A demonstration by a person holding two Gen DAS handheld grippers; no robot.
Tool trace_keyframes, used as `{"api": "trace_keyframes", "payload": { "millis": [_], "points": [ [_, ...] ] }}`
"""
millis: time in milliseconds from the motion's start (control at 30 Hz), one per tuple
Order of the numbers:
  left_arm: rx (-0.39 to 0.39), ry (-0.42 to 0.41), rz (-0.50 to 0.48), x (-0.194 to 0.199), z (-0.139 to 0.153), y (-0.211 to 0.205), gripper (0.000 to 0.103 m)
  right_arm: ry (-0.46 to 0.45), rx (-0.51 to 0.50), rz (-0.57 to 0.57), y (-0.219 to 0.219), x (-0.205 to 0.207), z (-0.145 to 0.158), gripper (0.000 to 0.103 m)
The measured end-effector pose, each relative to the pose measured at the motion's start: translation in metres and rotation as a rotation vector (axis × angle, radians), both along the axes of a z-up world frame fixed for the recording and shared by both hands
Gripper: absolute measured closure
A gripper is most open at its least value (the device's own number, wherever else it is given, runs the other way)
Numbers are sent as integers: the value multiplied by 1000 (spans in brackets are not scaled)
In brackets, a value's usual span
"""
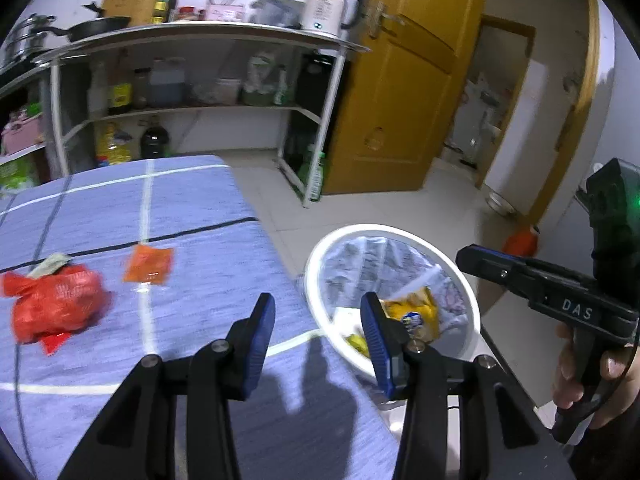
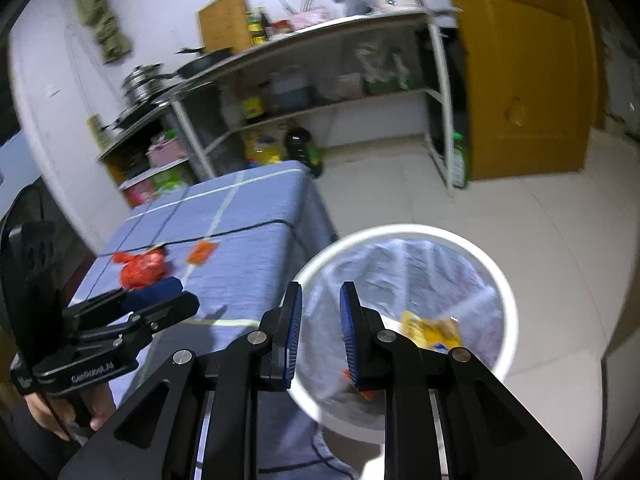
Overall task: Collect trash
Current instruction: 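Open the left gripper to drop the wrapper while the right gripper drops the chip bag into the bin, then grasp the red plastic bag with the left gripper while the right gripper grasps the orange sauce packet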
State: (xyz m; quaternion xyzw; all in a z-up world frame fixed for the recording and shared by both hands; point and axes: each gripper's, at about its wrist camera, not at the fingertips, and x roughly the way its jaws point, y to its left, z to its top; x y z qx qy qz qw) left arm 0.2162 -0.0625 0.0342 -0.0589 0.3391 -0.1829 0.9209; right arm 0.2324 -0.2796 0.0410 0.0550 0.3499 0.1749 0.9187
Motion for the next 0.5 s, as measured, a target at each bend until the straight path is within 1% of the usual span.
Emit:
{"api": "trace_keyframes", "payload": {
  "millis": [67,100,167,233,333,500],
  "points": [
    [-4,-6,30,-5,2,17,57,-14,-5,34,15,0,2,83],
    [-4,-11,47,-7,4,25,57,-19,-6,49,21,0,2,81],
    [-7,-20,76,-12,6,42,57,-26,-11,79,36,1,2,72],
    [-9,-26,110,-16,7,60,57,-30,-14,104,50,3,3,57],
    [-2,-34,156,-22,7,85,56,-30,-13,139,71,8,3,55],
    [8,-27,246,-24,2,130,49,-29,-31,200,107,17,1,55]
  ]
}}
